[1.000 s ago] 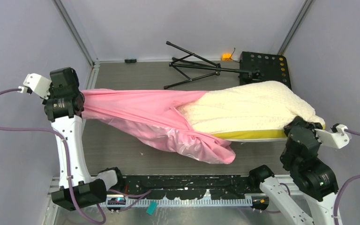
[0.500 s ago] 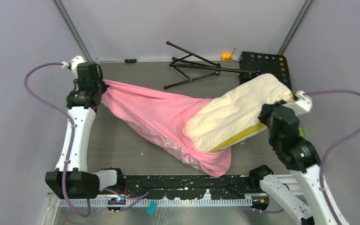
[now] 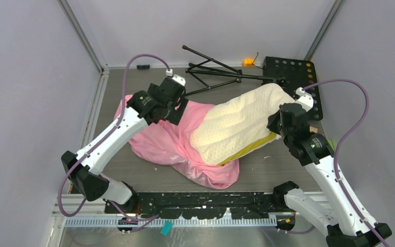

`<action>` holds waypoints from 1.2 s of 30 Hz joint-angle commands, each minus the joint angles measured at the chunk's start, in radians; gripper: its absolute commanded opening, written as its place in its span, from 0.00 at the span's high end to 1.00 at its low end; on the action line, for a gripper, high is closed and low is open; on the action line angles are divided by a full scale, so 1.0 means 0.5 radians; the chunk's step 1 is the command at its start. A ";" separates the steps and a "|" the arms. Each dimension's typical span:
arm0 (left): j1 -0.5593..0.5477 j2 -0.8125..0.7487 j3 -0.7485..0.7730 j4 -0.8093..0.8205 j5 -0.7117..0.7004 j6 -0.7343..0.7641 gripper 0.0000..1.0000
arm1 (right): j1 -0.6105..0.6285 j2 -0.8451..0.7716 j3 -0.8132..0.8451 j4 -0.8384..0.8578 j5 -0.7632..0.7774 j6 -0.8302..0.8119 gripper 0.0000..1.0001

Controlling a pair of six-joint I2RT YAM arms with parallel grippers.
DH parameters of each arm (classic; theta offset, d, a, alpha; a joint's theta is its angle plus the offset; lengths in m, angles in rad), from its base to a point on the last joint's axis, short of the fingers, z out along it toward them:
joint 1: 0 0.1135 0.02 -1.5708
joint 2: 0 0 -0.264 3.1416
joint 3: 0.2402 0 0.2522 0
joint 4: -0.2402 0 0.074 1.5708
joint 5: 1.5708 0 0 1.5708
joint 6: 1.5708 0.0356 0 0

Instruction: Remove the pillowcase from the pillow

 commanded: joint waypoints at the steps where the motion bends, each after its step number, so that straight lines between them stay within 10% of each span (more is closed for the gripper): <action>1: -0.107 -0.142 0.018 -0.245 0.528 0.241 0.00 | 0.003 -0.074 0.029 0.194 -0.051 -0.105 1.00; 6: -0.213 -0.409 -0.407 0.155 1.185 0.341 0.00 | 0.001 -0.152 -0.003 0.239 -0.061 -0.136 0.98; 15: -0.279 -0.416 -0.830 0.425 1.497 -0.192 0.00 | -0.001 -0.186 -0.043 0.245 -0.054 -0.110 0.97; 21: -0.286 -0.477 -1.105 0.648 1.547 -0.567 0.00 | -0.003 -0.221 -0.086 0.245 -0.013 -0.066 0.98; 31: -0.647 -0.481 -1.173 0.670 0.804 -0.320 0.00 | -0.003 -0.265 -0.108 0.245 -0.028 -0.030 0.97; 36: -0.789 -0.514 -1.200 0.853 0.952 -0.161 0.03 | -0.002 -0.282 -0.109 0.228 -0.029 -0.028 0.98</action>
